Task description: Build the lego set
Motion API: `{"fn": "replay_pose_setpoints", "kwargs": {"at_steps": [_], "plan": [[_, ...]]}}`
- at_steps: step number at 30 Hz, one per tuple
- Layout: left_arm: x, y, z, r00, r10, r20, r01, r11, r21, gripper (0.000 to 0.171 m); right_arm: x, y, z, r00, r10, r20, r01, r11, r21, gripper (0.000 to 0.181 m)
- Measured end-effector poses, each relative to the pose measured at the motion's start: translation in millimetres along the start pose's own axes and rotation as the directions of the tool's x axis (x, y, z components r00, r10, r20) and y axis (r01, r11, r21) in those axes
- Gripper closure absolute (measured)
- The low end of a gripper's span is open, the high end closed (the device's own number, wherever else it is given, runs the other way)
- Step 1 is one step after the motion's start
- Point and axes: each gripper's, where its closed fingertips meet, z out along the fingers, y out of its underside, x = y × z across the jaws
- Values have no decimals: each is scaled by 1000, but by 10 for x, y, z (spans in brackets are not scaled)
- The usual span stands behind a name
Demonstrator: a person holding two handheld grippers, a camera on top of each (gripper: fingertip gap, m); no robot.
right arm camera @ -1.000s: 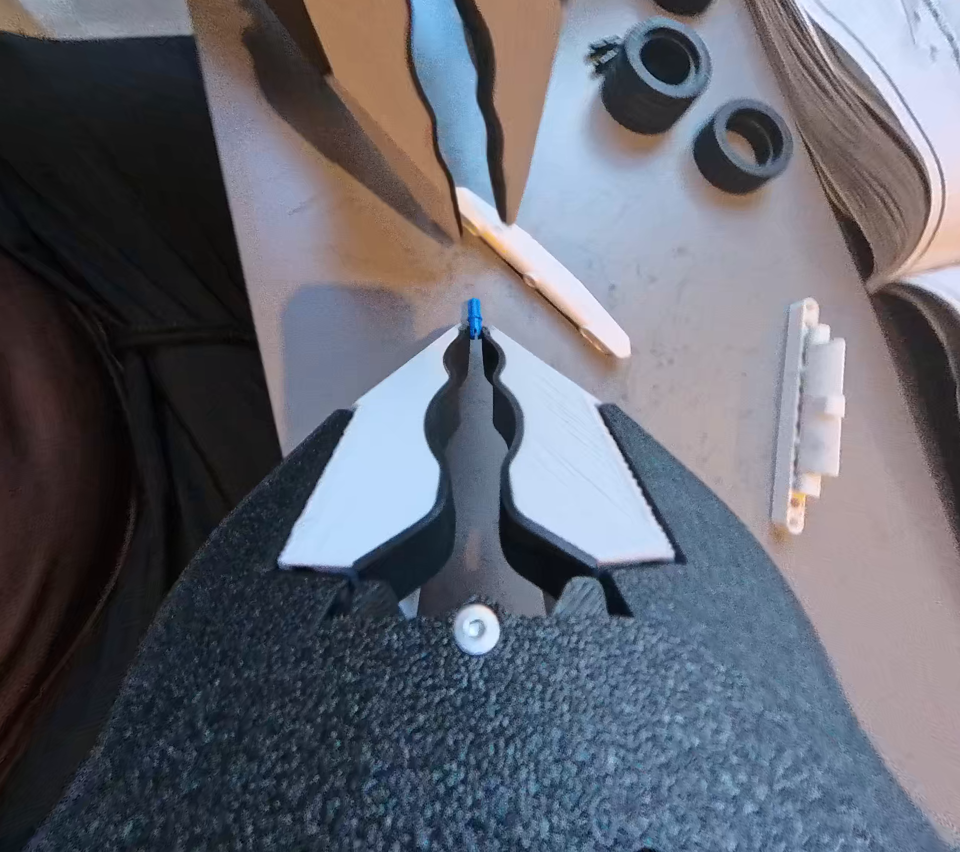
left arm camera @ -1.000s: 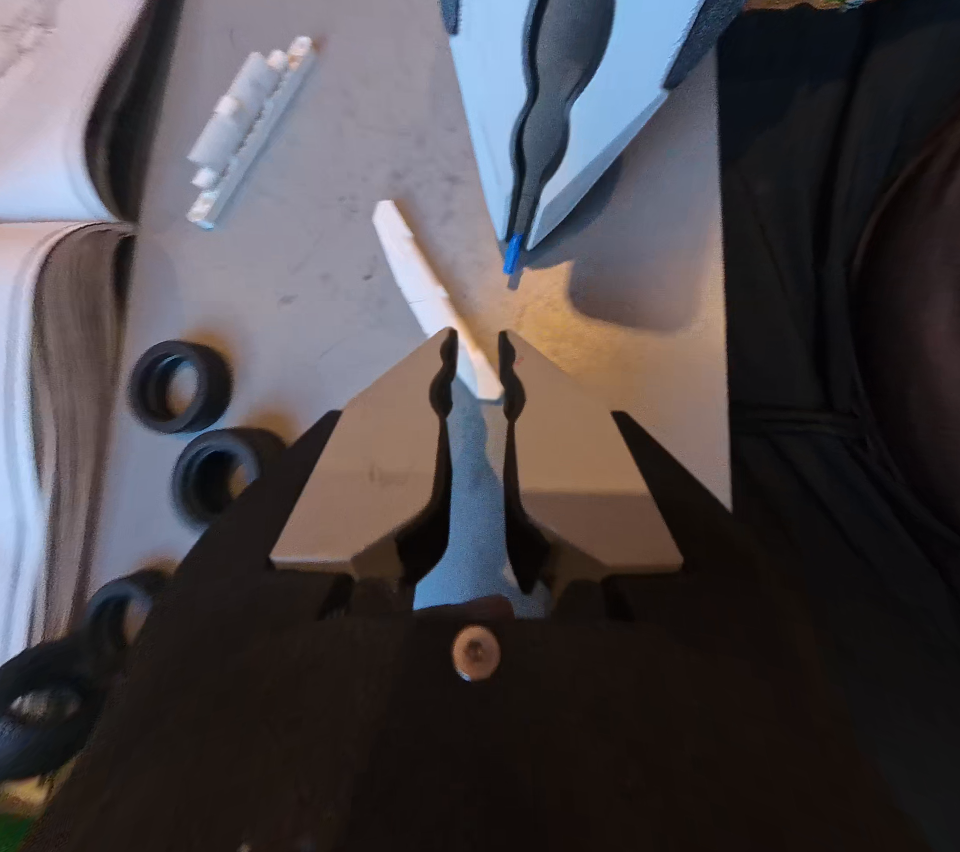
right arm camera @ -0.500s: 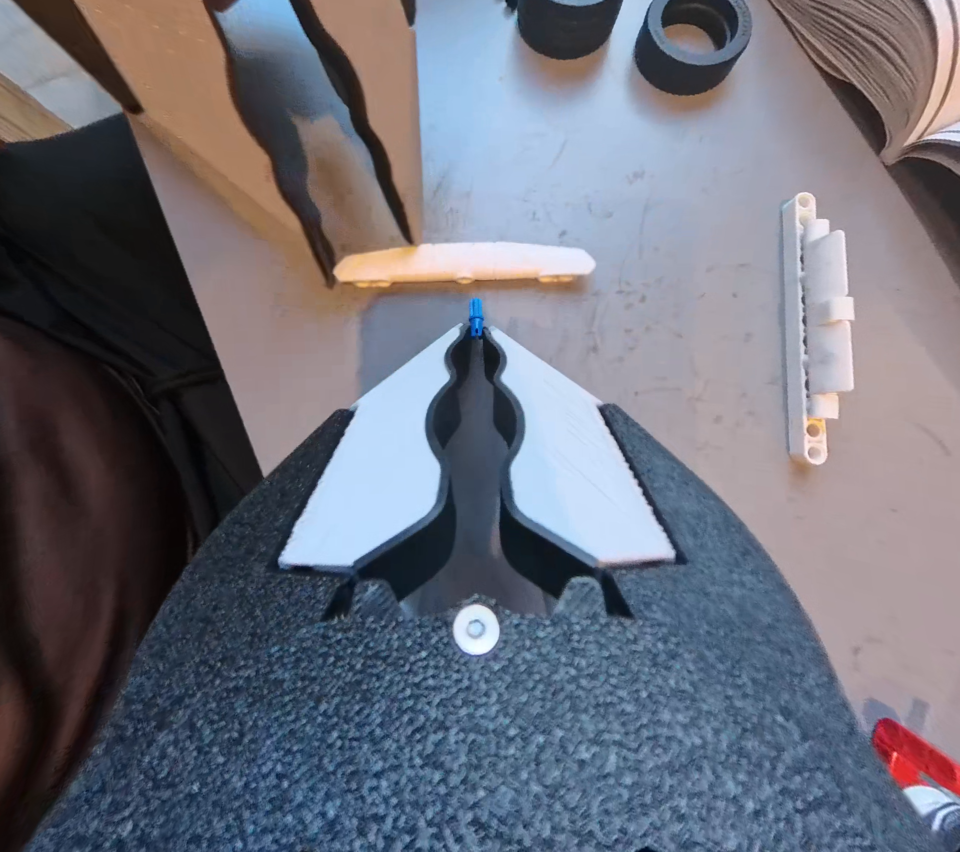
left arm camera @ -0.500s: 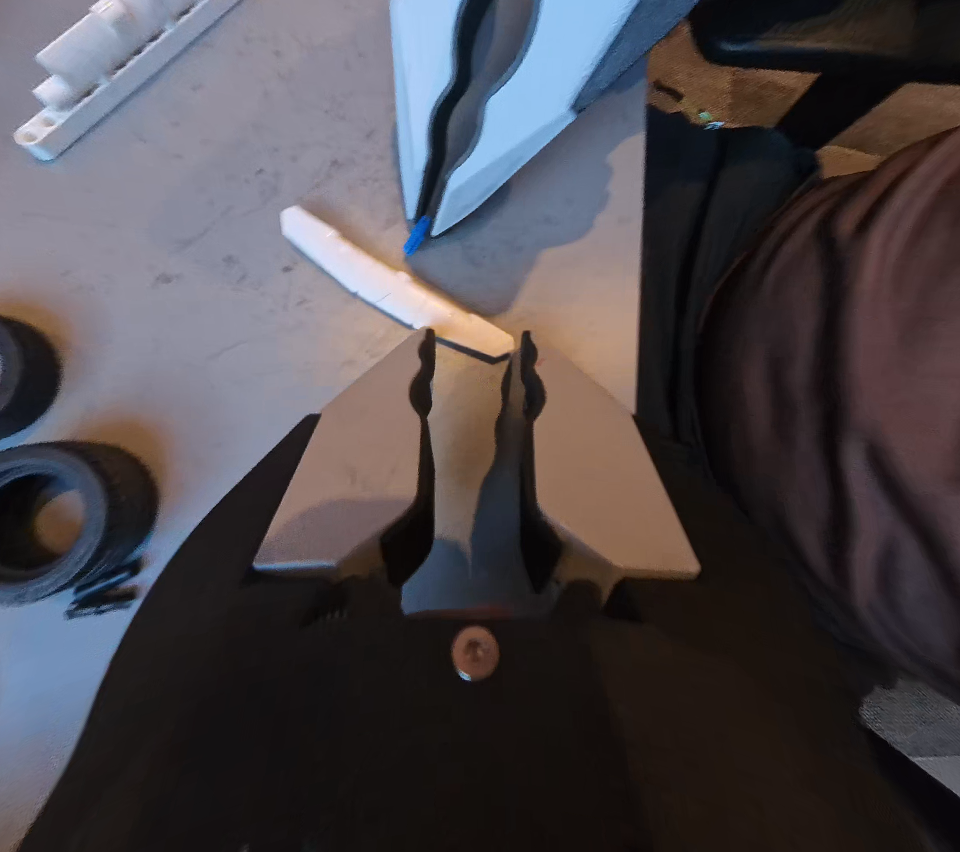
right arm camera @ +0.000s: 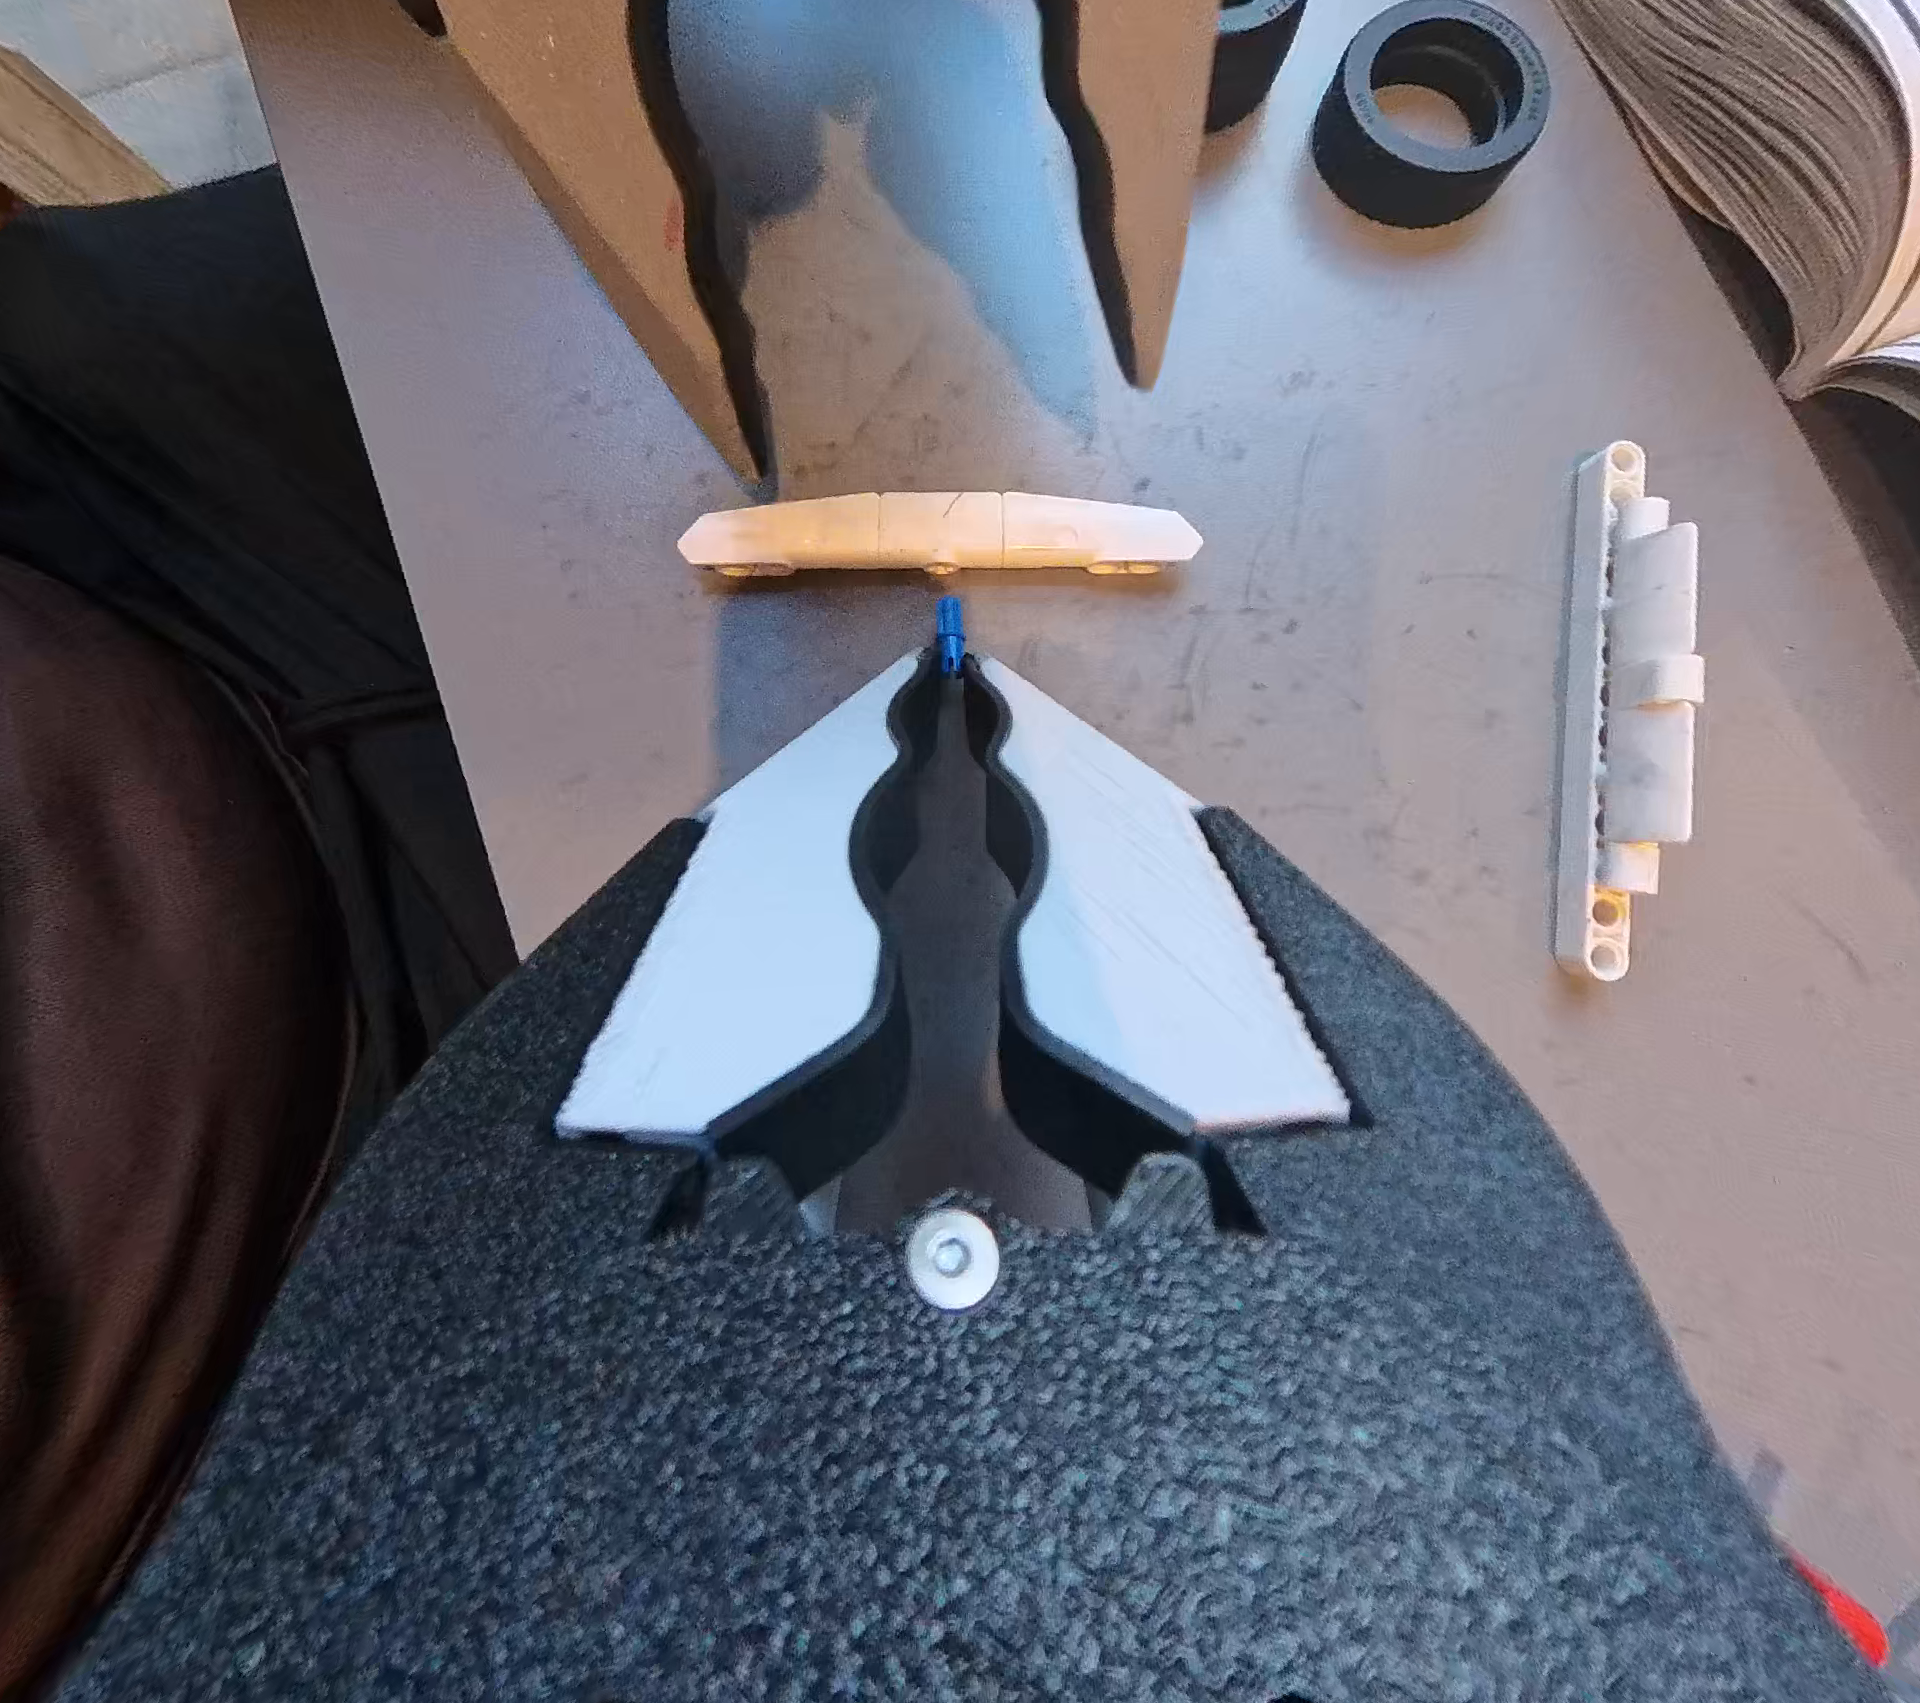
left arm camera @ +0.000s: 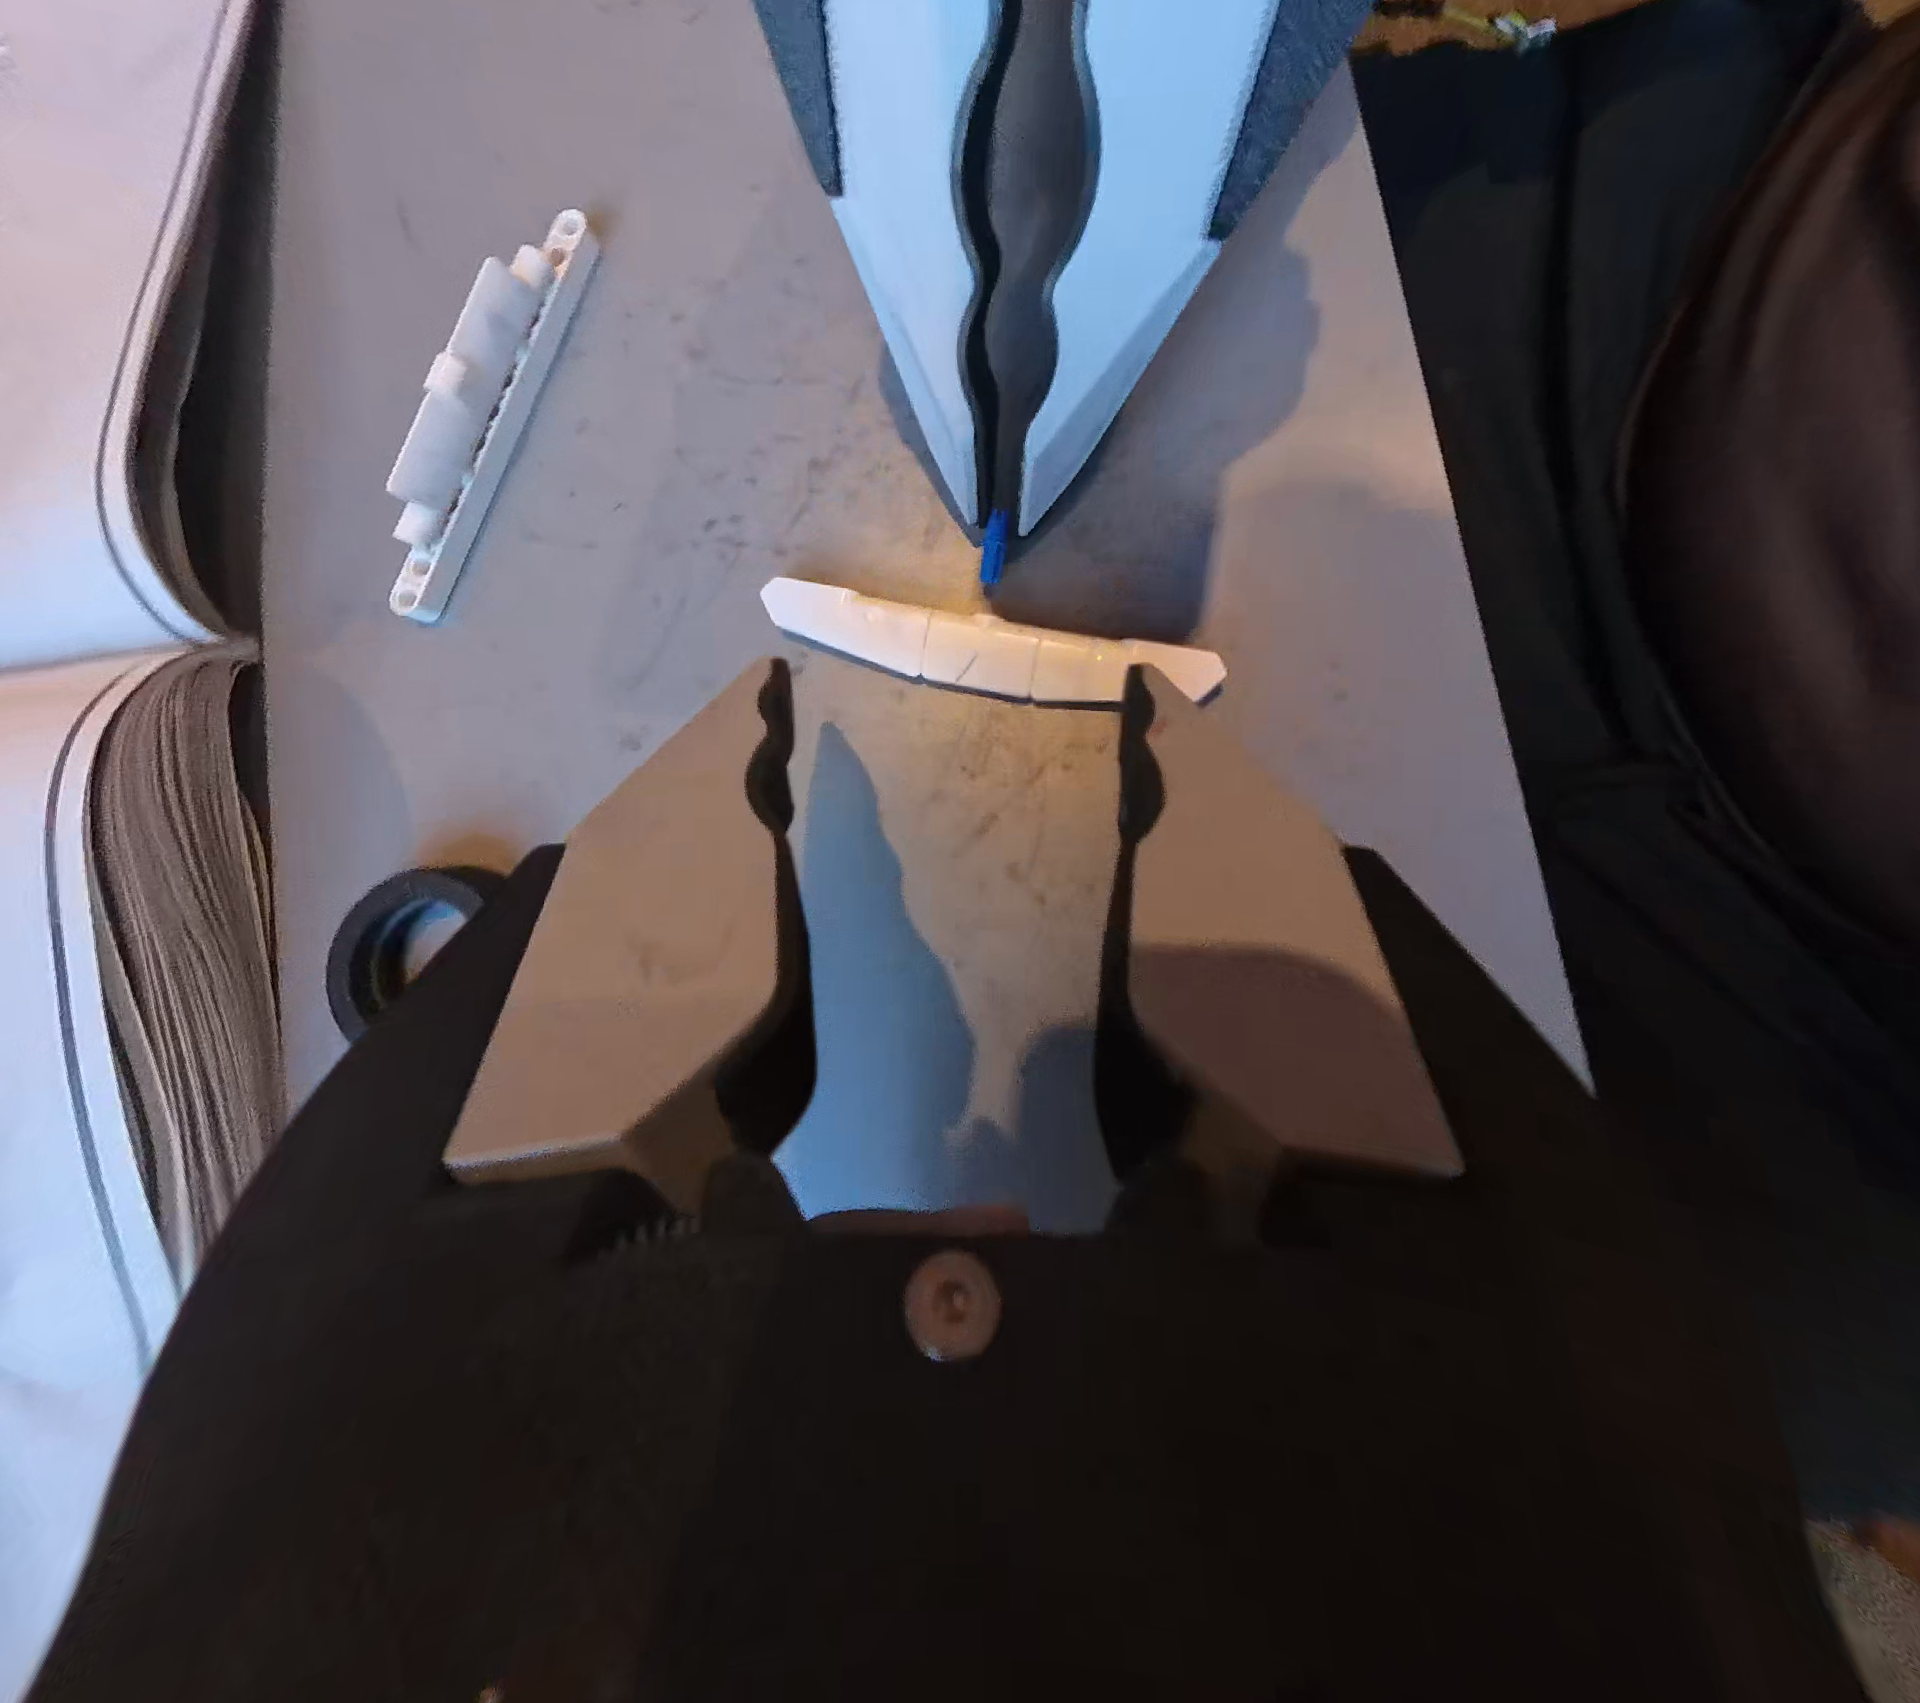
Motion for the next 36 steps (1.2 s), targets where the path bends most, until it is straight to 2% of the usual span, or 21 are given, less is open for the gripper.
{"fn": "replay_pose_setpoints", "kwargs": {"at_steps": [5,8,19,22,25,28,36], "plan": [[3,78,148,997,63,-51,-68,994,-91,98,-18,-3,22,1000,-11,11,11,1000,10,177],[24,76,213,997,32,-73,-37,997,-65,95,-15,-8,47,1000,-27,6,27,1000,10,176],[13,95,151,999,-3,35,2,999,33,106,30,5,13,996,-83,-15,83,997,7,177],[39,82,116,995,-95,-11,96,994,43,107,43,-8,19,995,-100,-27,100,995,-7,177],[-28,96,116,986,-169,-5,169,985,23,121,56,-44,14,990,-134,-52,134,991,-9,177],[1,129,178,986,-164,-20,164,986,-5,122,71,-30,20,984,-161,-72,160,987,-19,177],[10,95,208,987,-156,-23,156,988,9,127,59,-17,36,982,-174,-75,174,985,-14,177]]}}
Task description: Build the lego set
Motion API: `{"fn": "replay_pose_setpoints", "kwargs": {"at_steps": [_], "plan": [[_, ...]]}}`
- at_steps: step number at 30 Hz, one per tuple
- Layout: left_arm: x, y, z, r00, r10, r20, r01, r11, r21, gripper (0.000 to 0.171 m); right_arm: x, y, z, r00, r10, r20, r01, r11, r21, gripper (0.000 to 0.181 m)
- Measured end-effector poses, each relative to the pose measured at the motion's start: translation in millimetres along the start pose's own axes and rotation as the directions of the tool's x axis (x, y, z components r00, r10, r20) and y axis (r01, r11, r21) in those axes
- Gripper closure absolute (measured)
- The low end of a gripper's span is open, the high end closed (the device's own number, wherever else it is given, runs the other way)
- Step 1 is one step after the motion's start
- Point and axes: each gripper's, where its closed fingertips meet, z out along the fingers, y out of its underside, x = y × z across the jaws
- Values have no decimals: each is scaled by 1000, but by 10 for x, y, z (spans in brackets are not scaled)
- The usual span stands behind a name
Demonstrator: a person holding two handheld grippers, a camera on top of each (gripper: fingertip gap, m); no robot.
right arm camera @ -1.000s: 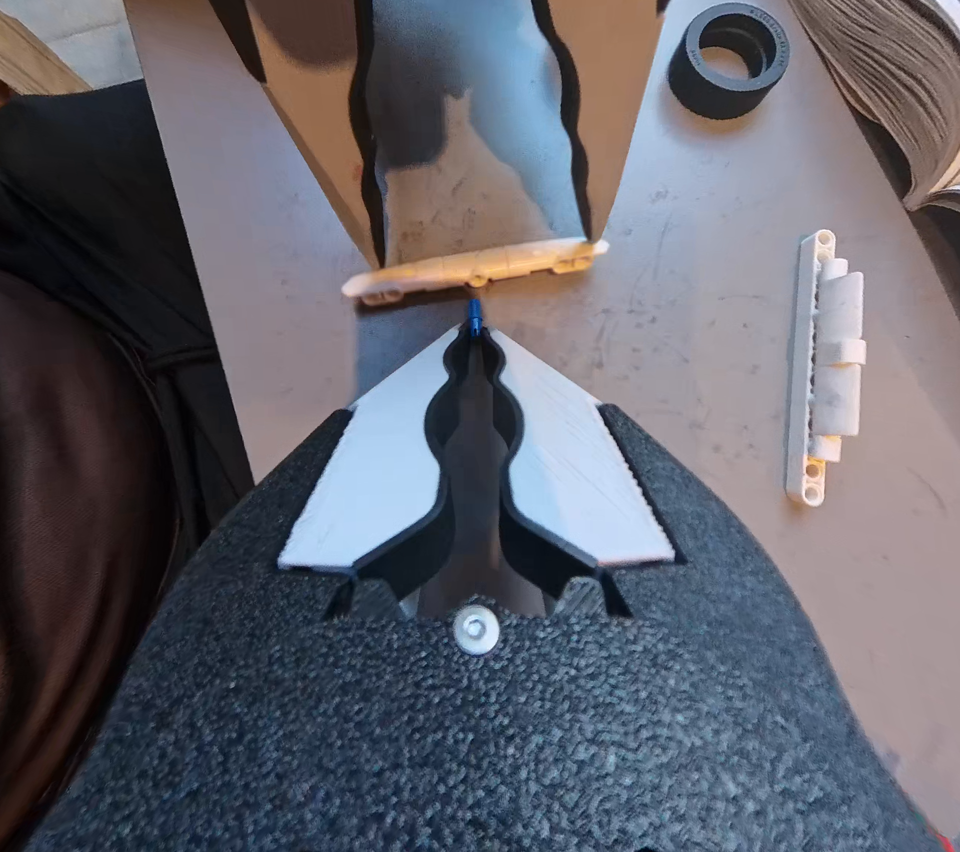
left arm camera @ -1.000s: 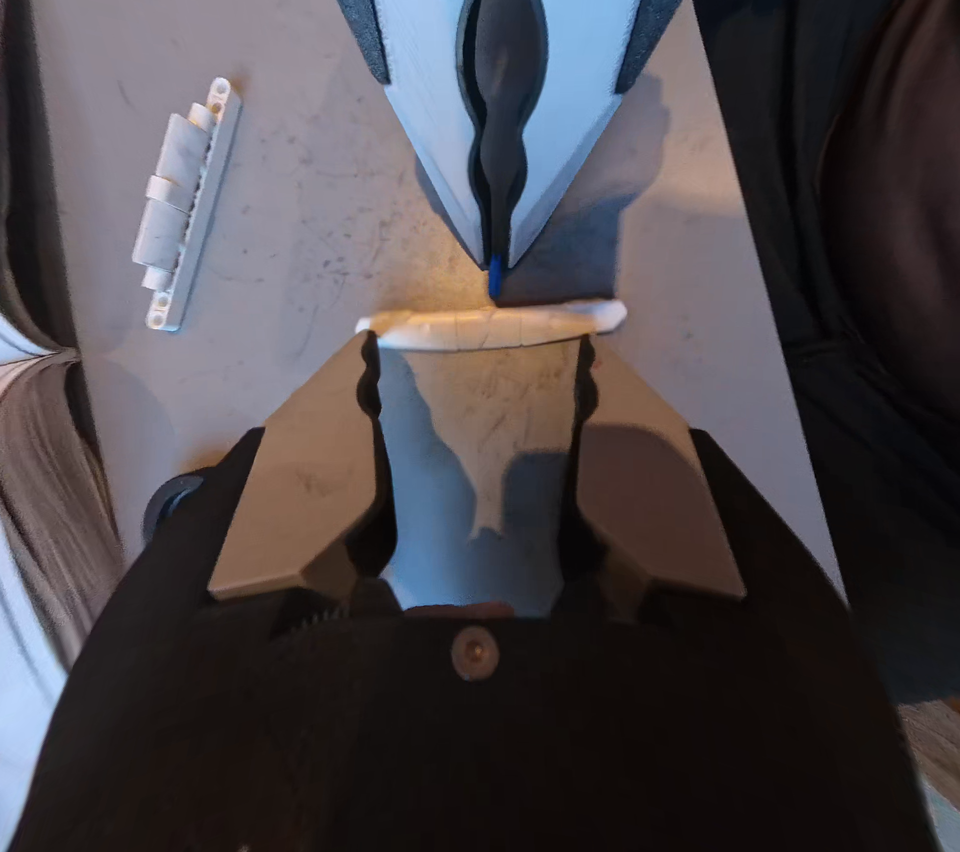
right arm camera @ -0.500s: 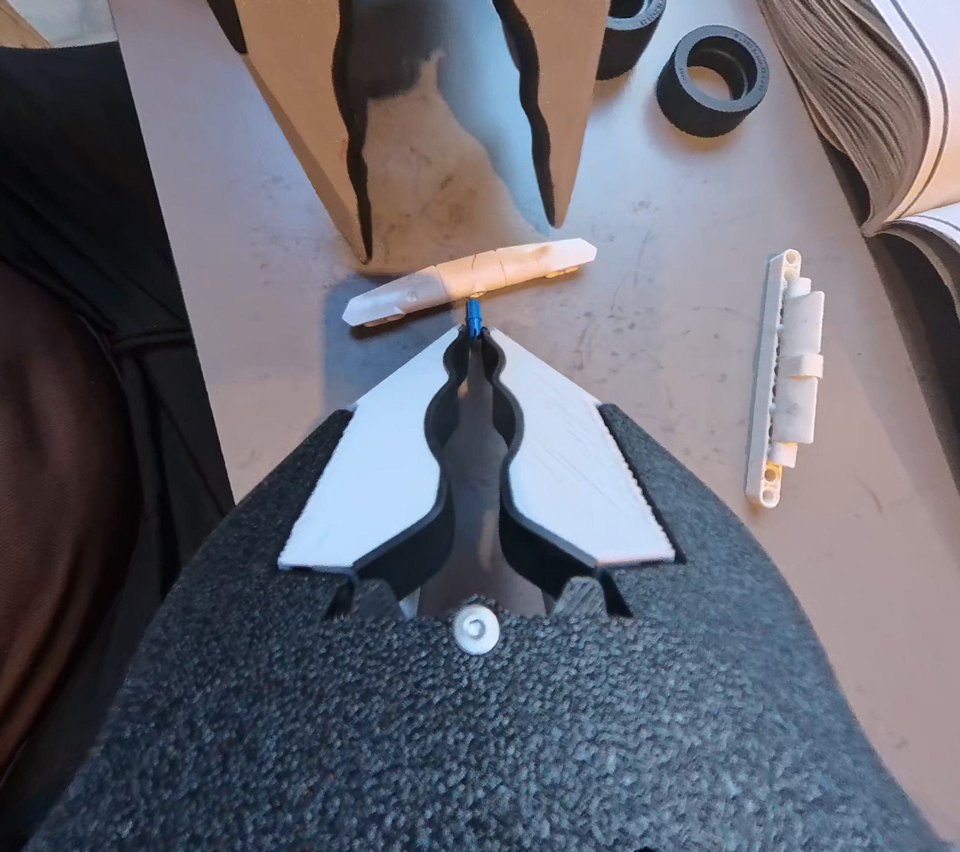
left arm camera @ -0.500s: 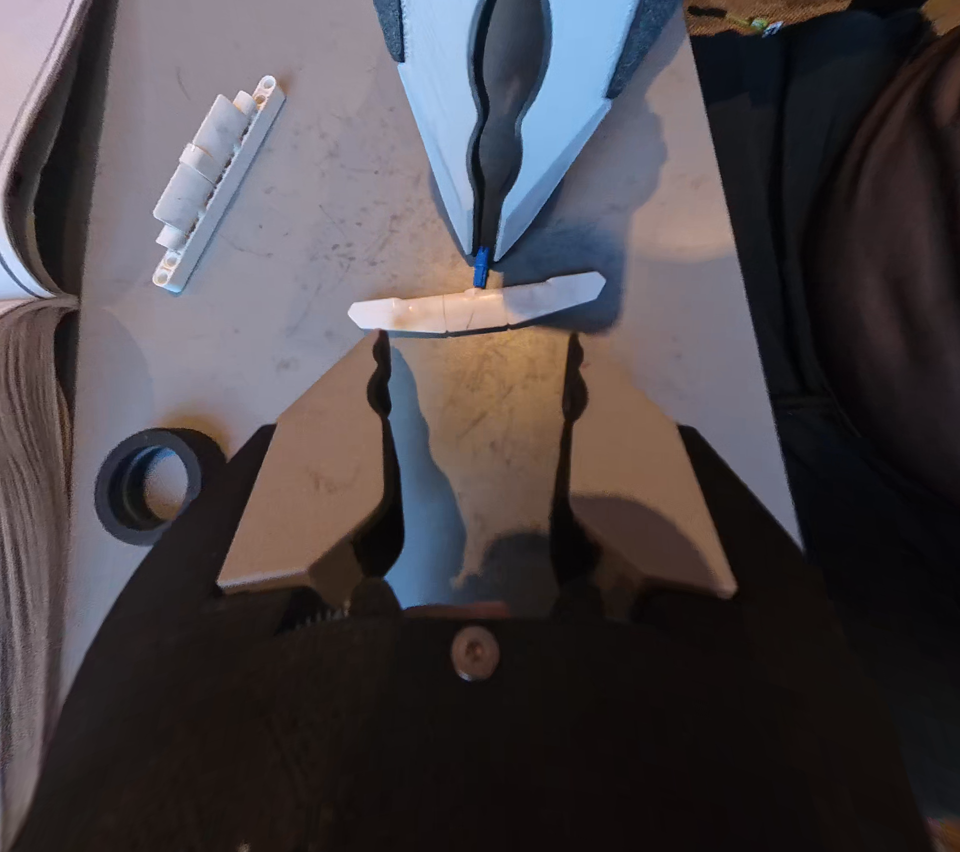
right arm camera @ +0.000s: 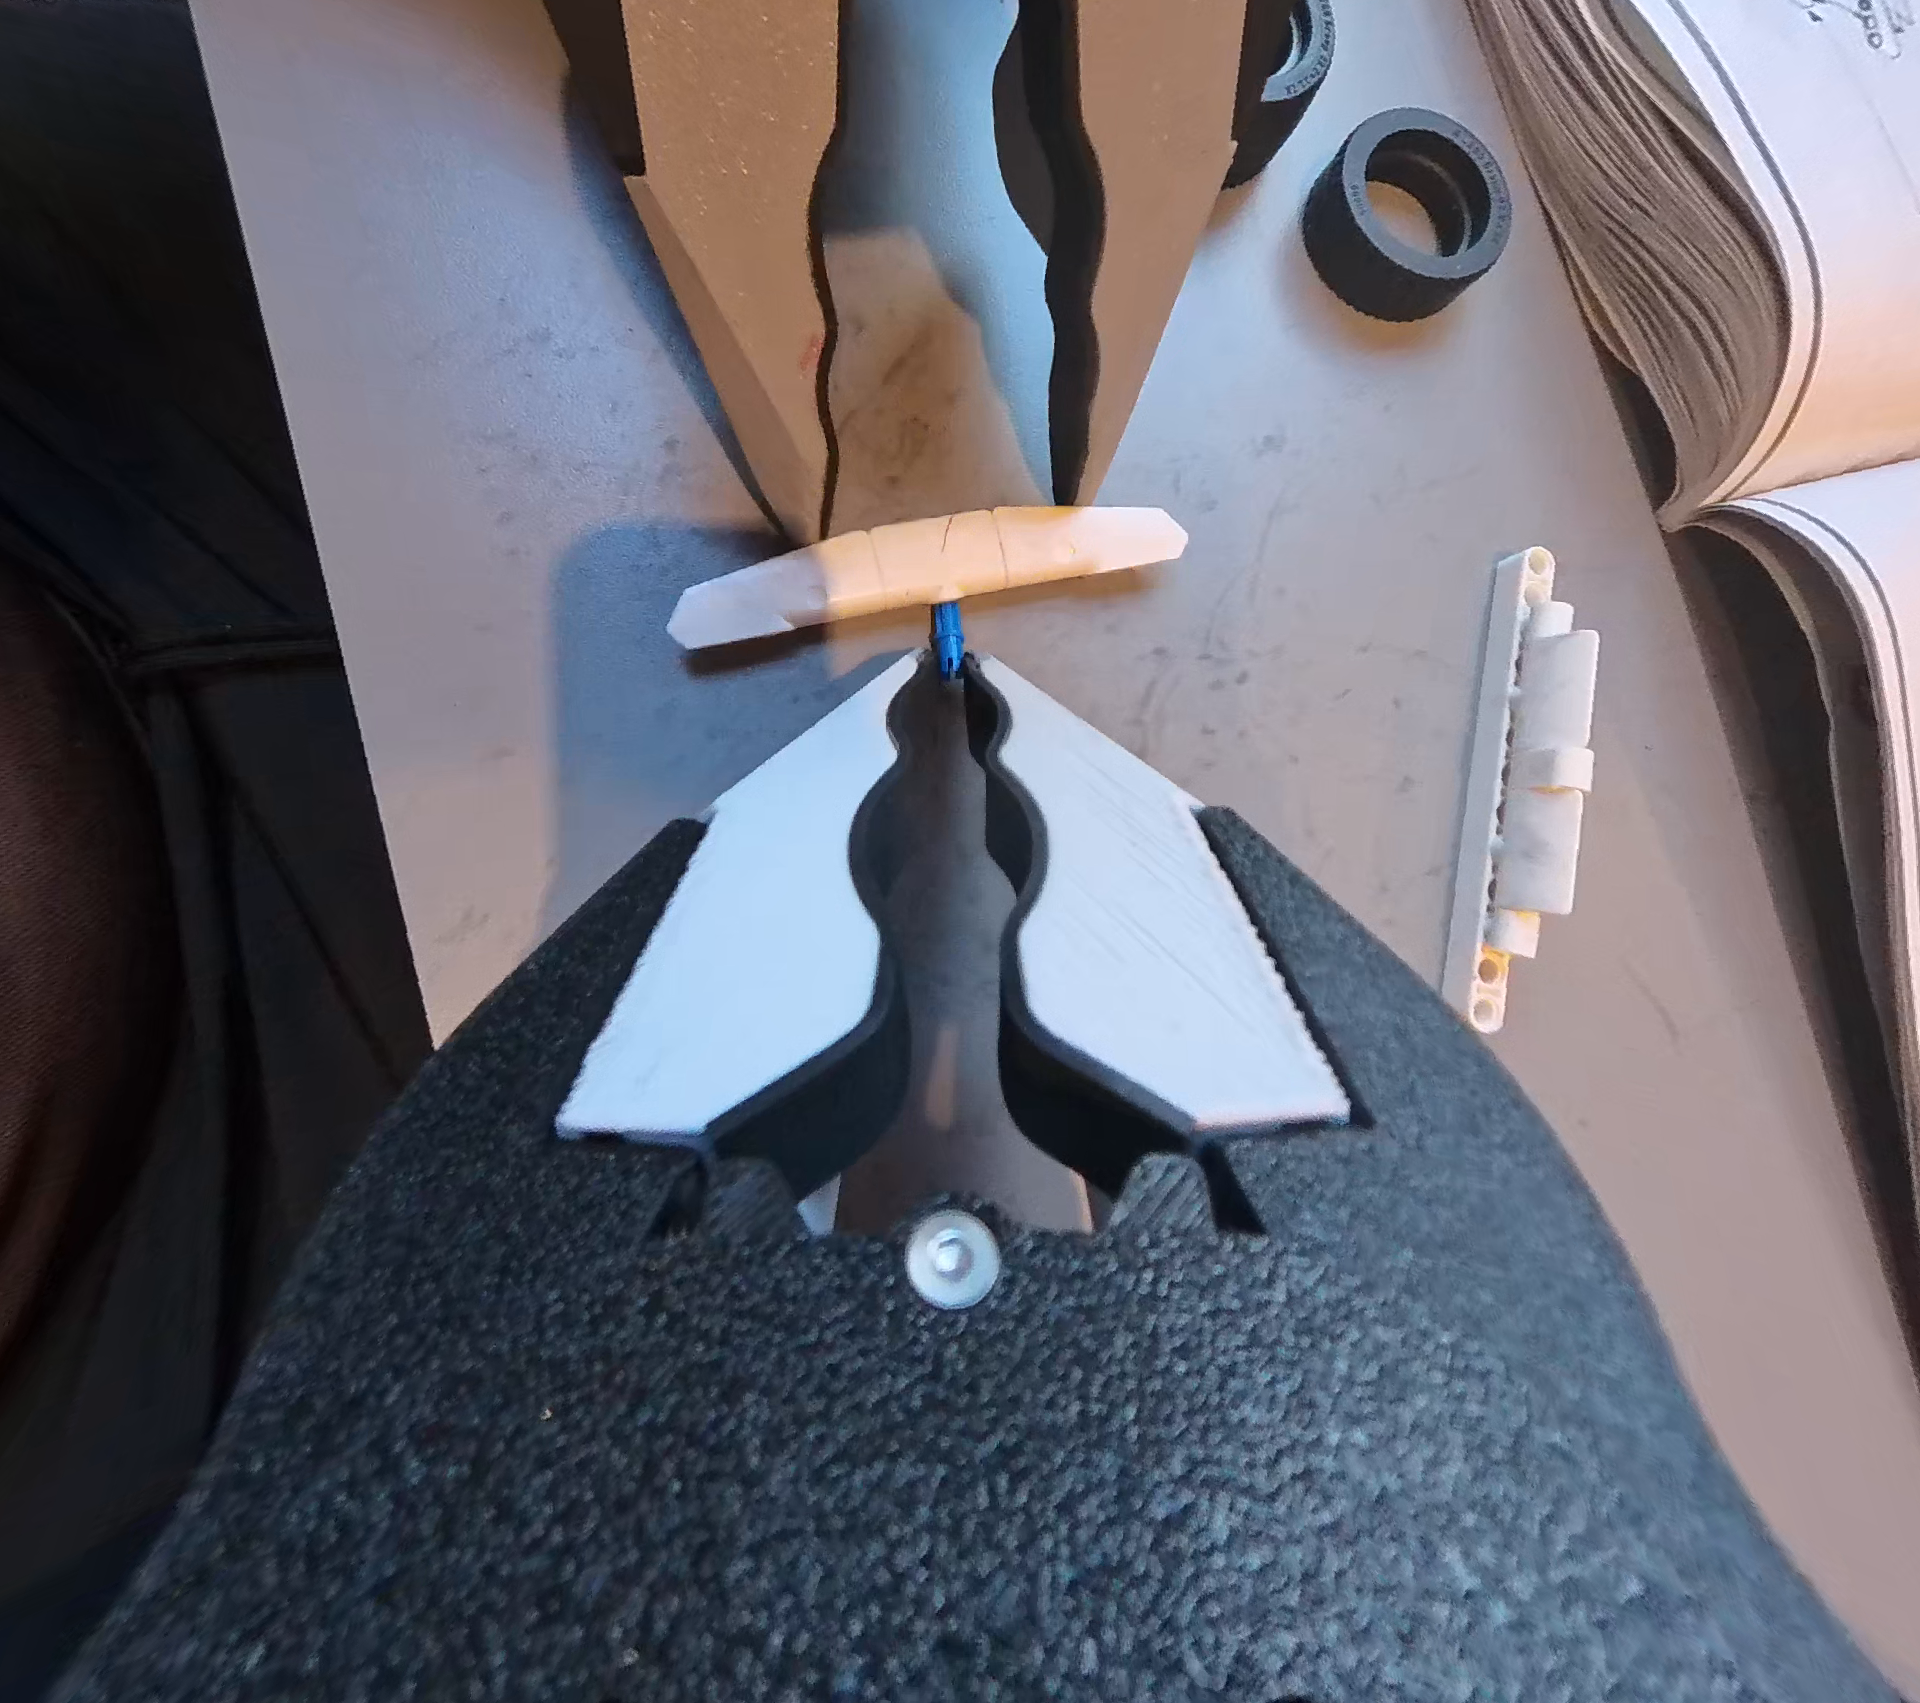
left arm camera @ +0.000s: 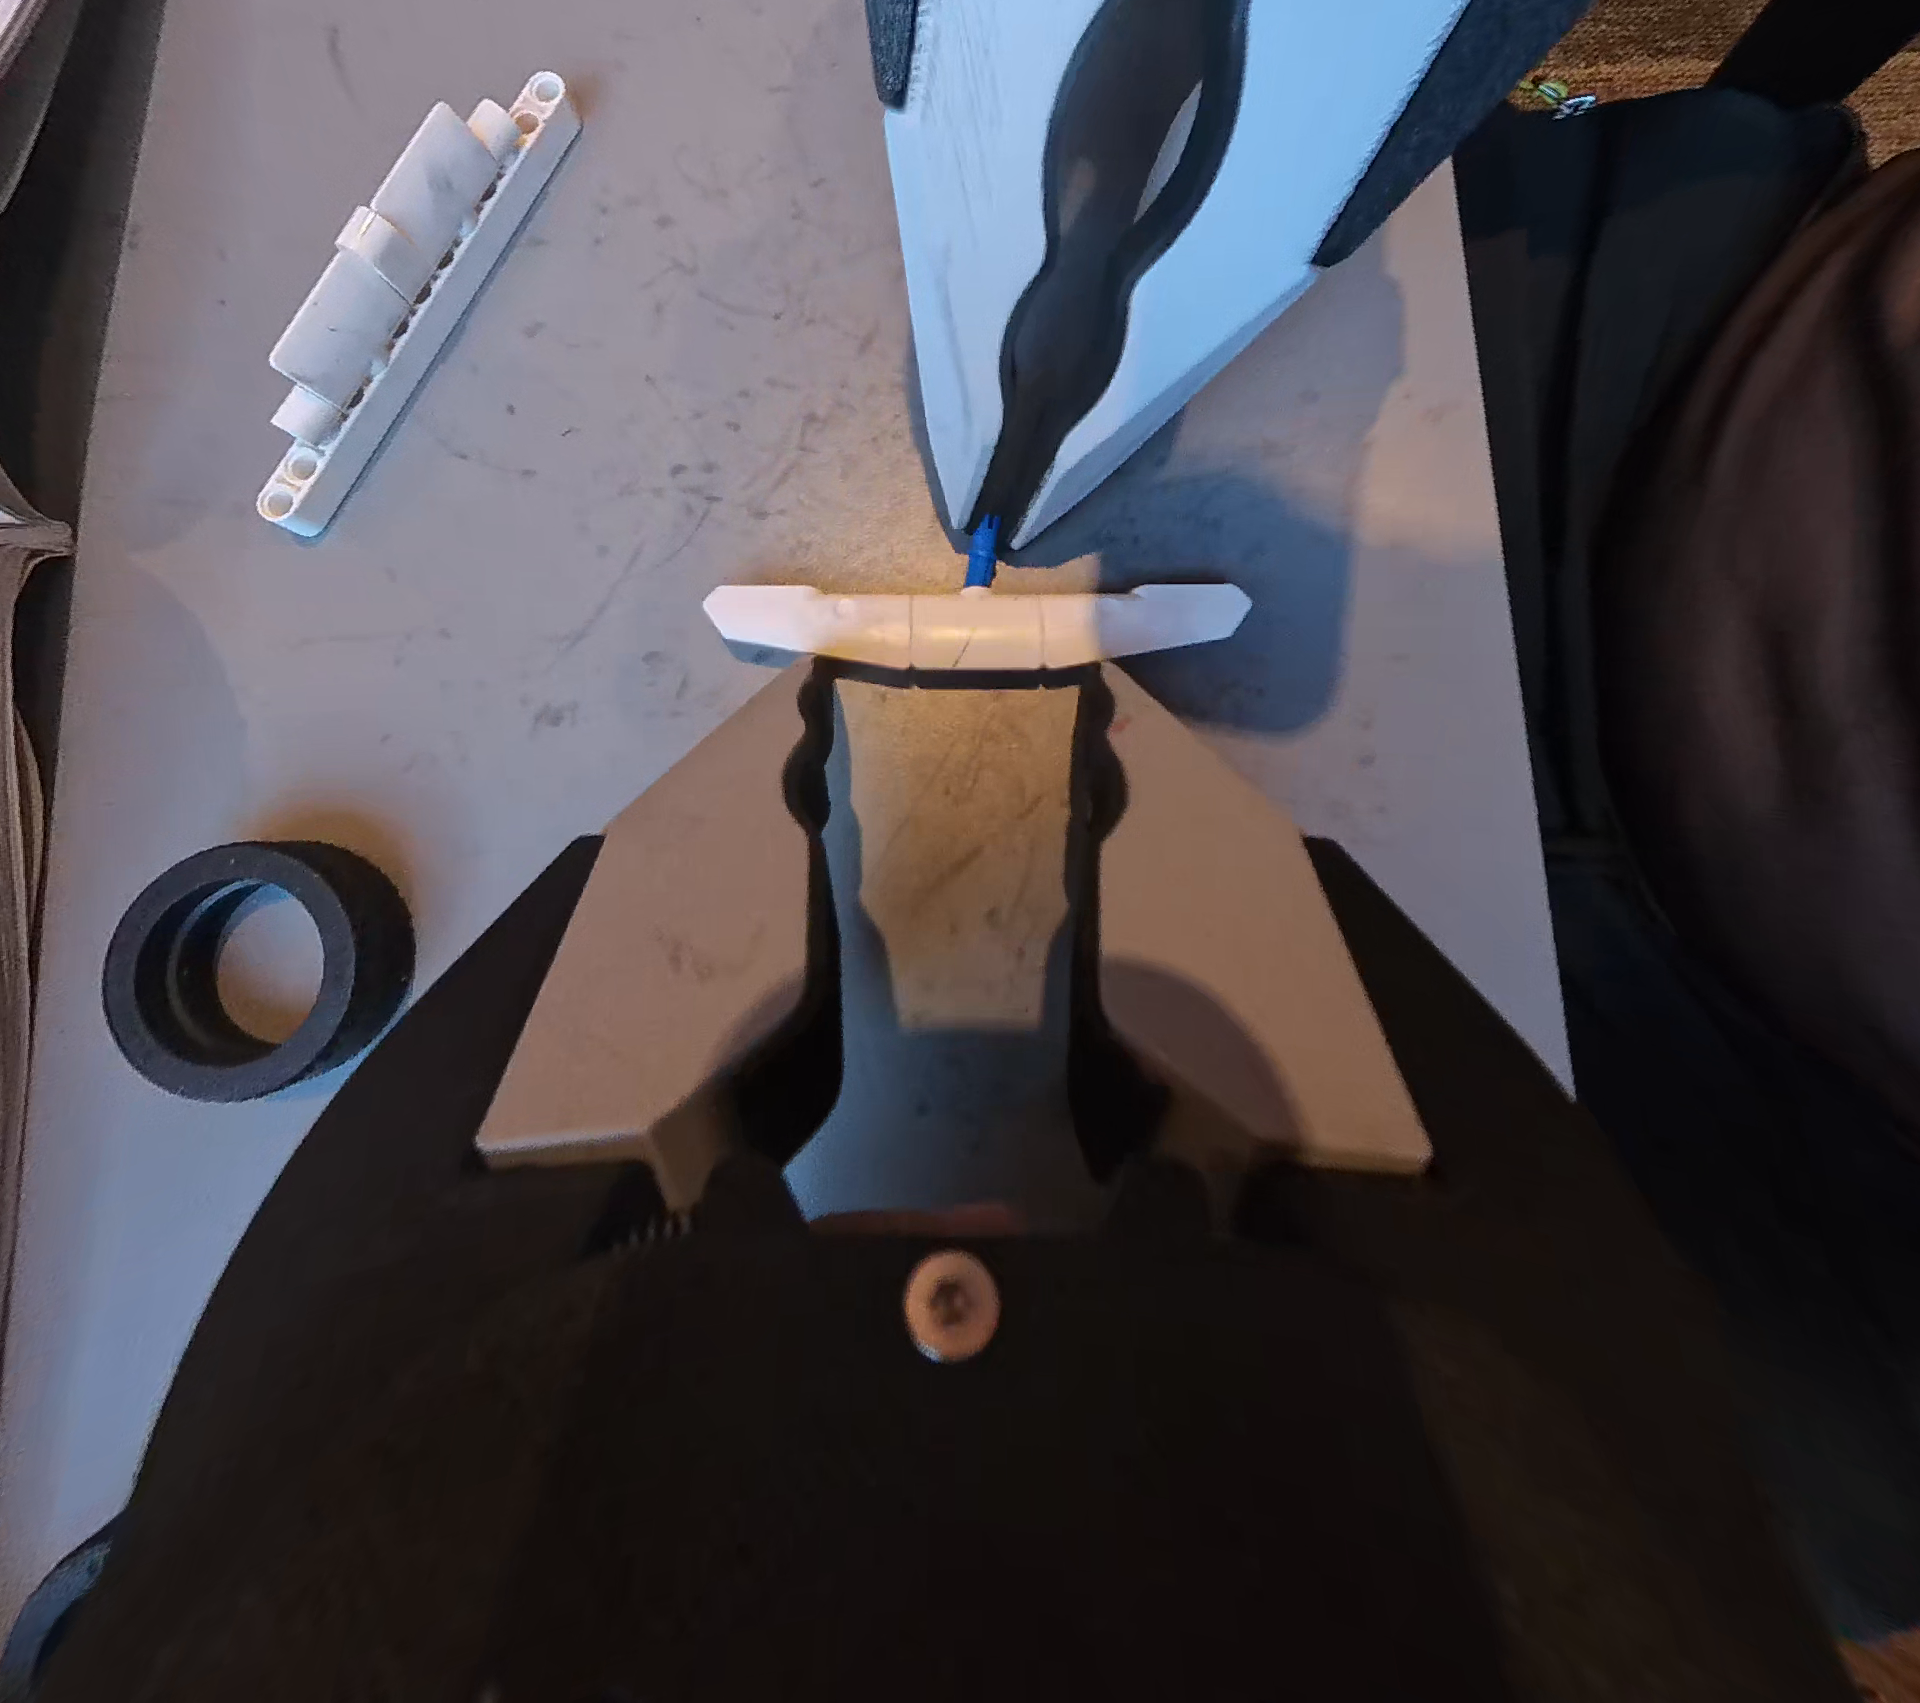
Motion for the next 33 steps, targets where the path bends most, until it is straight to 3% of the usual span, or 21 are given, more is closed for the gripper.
{"fn": "replay_pose_setpoints", "kwargs": {"at_steps": [9,12,16,26,33], "plan": [[-80,100,-103,999,-47,10,47,999,-19,125,-10,1,-2,1000,-29,4,29,999,32,177],[-42,52,-140,999,-48,15,48,999,17,134,-15,-4,2,999,-33,6,32,999,37,177],[-32,44,-59,999,-4,40,4,1000,-3,144,-24,-18,5,999,-44,7,43,998,44,177],[-1,-25,-84,998,-64,-15,65,997,52,144,-12,-16,10,999,-48,3,47,997,63,177],[-10,-5,-5,998,-47,32,45,998,42,147,-5,-14,12,998,-52,19,51,996,75,177]]}}
